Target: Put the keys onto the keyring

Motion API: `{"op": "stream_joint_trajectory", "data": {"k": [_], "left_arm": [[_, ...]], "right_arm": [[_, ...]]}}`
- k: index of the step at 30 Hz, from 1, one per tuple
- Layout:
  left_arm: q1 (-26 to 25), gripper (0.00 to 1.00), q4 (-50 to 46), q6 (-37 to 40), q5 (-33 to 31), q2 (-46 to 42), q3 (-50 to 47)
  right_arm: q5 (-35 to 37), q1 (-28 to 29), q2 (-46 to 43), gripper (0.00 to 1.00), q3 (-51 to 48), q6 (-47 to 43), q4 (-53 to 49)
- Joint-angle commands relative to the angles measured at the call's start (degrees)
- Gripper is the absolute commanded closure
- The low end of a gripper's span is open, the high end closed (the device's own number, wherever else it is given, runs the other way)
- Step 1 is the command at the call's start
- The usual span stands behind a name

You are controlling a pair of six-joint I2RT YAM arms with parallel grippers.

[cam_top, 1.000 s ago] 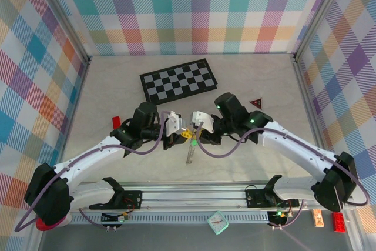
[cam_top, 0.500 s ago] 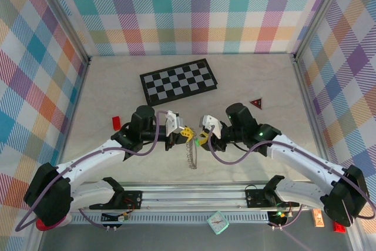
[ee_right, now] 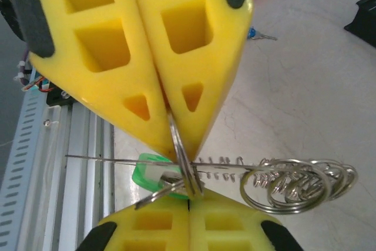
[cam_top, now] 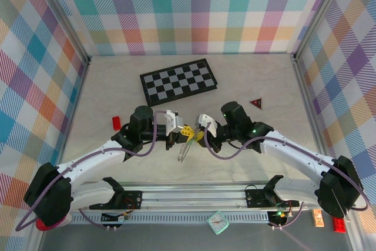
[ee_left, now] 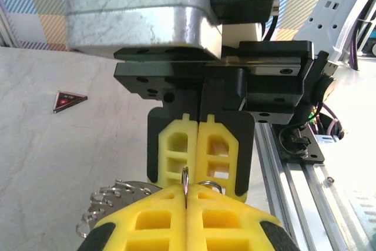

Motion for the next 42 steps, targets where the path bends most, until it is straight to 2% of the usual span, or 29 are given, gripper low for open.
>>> {"op": "stream_joint_trajectory", "data": {"k": [1, 5, 9, 13, 15, 19, 29, 42], "left_arm": [[-0.48, 1.0, 5.13, -0.77, 1.02, -0.77, -0.42], [-0.54, 1.0, 5.06, -0.78, 0.95, -0.85, -0.51], [-0.5, 1.0, 4.24, -0.16, 0.73, -1.45, -0.86], [-0.52, 1.0, 3.41, 0.61, 0.83, -1.6, -0.86], [-0.44, 1.0, 3.25, 1.04, 0.9, -1.31, -0.87], [-0.5, 1.0, 2.95, 1.98, 1.37, -1.17, -0.86], [-0.49, 1.0, 2.99, 2.29, 2.41, -1.72, -0.95], [-0.54, 1.0, 2.21, 3.01, 2.91, -1.94, -0.86]], "right_arm": [[-3.85, 0.08, 0.76, 0.97, 1.92, 0.24, 1.32], [-3.15, 0.09, 0.77, 0.98, 2.34, 0.49, 0.99], [0.89, -0.18, -2.75, 0.82, 0.73, 0.32, 0.33], [4.69, -1.07, -7.75, 0.74, -1.44, -1.73, -2.38], [6.55, -1.1, -9.4, 0.72, -1.57, -2.8, -4.0], [7.62, -1.13, -10.84, 0.72, -0.79, -3.8, -5.31], [0.94, -1.1, -7.09, 0.75, 2.05, -1.56, -0.86], [-0.4, -1.11, -5.57, 0.81, 1.95, -0.02, 2.58]]}}
